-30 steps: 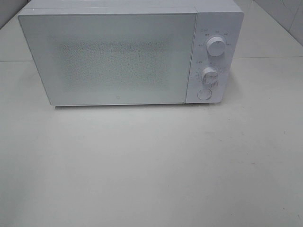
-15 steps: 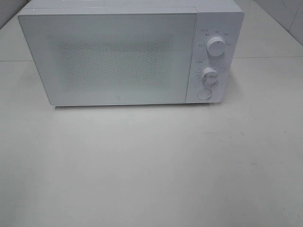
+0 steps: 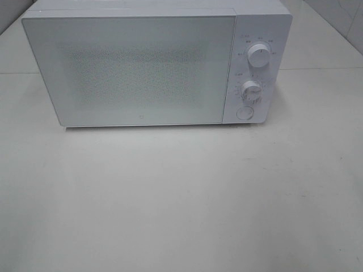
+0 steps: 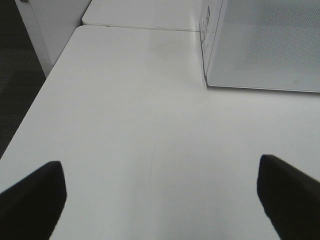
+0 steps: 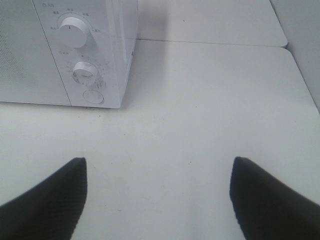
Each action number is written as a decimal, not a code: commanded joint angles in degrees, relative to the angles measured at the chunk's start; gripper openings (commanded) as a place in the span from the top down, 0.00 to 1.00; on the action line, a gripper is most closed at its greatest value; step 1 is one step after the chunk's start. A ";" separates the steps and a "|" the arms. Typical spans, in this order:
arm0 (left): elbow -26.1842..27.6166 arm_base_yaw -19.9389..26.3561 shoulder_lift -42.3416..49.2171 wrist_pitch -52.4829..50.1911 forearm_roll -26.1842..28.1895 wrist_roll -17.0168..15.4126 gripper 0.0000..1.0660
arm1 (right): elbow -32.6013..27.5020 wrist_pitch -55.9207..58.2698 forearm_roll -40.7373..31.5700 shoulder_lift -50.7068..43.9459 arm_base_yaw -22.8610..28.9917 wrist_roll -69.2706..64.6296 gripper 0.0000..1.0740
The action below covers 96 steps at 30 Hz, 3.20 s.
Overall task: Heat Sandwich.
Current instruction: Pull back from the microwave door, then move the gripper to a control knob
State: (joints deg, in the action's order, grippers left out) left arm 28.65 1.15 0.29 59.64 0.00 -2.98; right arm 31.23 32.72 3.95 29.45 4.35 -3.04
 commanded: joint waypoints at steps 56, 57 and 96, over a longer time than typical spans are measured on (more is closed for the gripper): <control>-0.17 0.11 1.49 -0.29 0.00 0.00 0.08 | -15.13 -86.80 -15.93 47.50 8.59 9.28 0.29; -0.17 0.11 1.49 -0.29 0.00 0.00 0.08 | -15.24 -87.89 -17.48 48.41 10.08 10.54 0.29; -0.17 0.11 1.49 -0.29 0.00 0.06 0.08 | -14.95 -106.46 -48.01 64.11 37.93 16.84 0.29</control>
State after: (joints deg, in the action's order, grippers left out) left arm 28.65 1.15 0.29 59.64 0.00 -2.98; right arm 16.16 -69.10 -43.95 93.62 42.23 13.29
